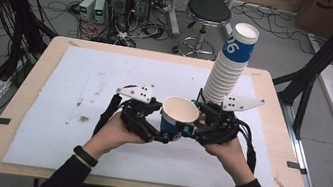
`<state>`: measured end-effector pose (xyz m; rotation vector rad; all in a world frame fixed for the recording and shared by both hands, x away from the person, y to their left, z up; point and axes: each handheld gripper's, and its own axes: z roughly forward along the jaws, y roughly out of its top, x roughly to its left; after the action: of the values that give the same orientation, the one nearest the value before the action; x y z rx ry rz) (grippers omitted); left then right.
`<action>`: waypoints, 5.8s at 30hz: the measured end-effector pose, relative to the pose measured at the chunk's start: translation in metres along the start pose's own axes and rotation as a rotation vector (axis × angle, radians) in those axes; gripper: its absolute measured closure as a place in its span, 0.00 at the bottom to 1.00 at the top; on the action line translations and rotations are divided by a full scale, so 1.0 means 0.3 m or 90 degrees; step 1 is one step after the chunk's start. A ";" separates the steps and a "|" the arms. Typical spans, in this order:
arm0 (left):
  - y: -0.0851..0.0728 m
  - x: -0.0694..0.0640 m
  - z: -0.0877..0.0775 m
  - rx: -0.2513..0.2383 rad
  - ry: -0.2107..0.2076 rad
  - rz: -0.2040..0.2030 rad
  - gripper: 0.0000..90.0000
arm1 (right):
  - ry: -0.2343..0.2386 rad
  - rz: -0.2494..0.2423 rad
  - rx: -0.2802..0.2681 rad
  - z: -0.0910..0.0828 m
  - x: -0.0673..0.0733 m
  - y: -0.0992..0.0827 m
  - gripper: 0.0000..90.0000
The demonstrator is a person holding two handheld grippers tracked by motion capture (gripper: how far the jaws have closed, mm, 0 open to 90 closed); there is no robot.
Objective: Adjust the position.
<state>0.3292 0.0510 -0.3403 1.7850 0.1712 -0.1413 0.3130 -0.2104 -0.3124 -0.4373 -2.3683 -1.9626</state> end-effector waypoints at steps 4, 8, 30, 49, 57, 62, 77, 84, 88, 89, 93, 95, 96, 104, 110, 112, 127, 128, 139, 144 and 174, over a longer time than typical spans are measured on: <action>0.007 -0.005 -0.002 -0.012 -0.007 0.003 0.22 | 0.004 -0.002 0.003 0.007 0.000 -0.003 0.25; 0.008 -0.004 -0.006 -0.024 -0.006 -0.001 0.22 | 0.005 0.000 0.005 0.013 0.003 -0.006 0.26; 0.009 -0.002 -0.013 -0.029 -0.005 0.005 0.28 | 0.004 -0.006 0.006 0.017 0.006 -0.007 0.21; 0.038 -0.007 -0.092 -0.065 0.021 0.021 0.28 | -0.031 -0.035 0.041 0.006 0.000 -0.020 0.21; 0.048 -0.010 -0.113 -0.082 0.027 0.023 0.28 | -0.031 -0.031 0.051 0.017 -0.002 -0.037 0.21; 0.050 -0.013 -0.115 -0.087 0.028 0.022 0.28 | -0.021 -0.029 0.065 0.039 0.000 -0.050 0.21; 0.045 -0.017 -0.075 -0.081 0.019 0.020 0.28 | -0.009 -0.019 0.063 0.088 0.009 -0.078 0.26; 0.044 -0.019 -0.065 -0.082 0.012 0.021 0.28 | -0.007 -0.018 0.060 0.090 0.010 -0.079 0.33; 0.044 -0.022 -0.065 -0.080 0.012 0.022 0.27 | -0.004 -0.027 0.062 0.089 0.007 -0.078 0.34; 0.044 -0.023 -0.065 -0.080 0.013 0.021 0.27 | -0.005 -0.028 0.064 0.088 0.008 -0.077 0.34; 0.048 -0.026 -0.066 -0.077 0.012 0.023 0.25 | -0.002 -0.035 0.068 0.086 0.006 -0.076 0.34; 0.052 -0.028 -0.066 -0.078 0.011 0.023 0.22 | 0.003 -0.037 0.072 0.085 0.005 -0.076 0.34; 0.056 -0.030 -0.067 -0.076 0.013 0.024 0.22 | 0.001 -0.036 0.073 0.085 0.006 -0.076 0.34; 0.072 -0.044 -0.077 -0.082 0.024 0.032 0.20 | 0.008 -0.037 0.085 0.094 0.008 -0.079 0.34; 0.070 -0.042 -0.078 -0.080 0.023 0.034 0.24 | 0.007 -0.042 0.088 0.096 0.006 -0.080 0.34; 0.070 -0.042 -0.078 -0.082 0.023 0.034 0.25 | 0.009 -0.041 0.088 0.096 0.006 -0.080 0.34; 0.058 -0.039 -0.057 -0.077 0.018 0.034 0.26 | 0.007 -0.015 0.040 0.088 0.015 -0.070 0.28; 0.057 -0.039 -0.055 -0.078 0.018 0.033 0.26 | 0.010 -0.014 0.041 0.088 0.015 -0.070 0.30; 0.059 -0.041 -0.056 -0.085 0.015 0.029 0.21 | 0.009 -0.029 0.053 0.088 0.015 -0.070 0.31; 0.064 -0.042 -0.064 -0.096 0.015 0.026 0.20 | 0.005 -0.034 0.060 0.095 0.016 -0.072 0.31; 0.063 -0.039 -0.090 -0.093 0.027 0.034 0.24 | -0.005 -0.042 0.050 0.058 0.012 -0.064 0.22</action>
<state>0.3214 0.0728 -0.3142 1.6464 0.1602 -0.0523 0.3078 -0.1962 -0.3336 -0.3690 -2.4849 -1.8890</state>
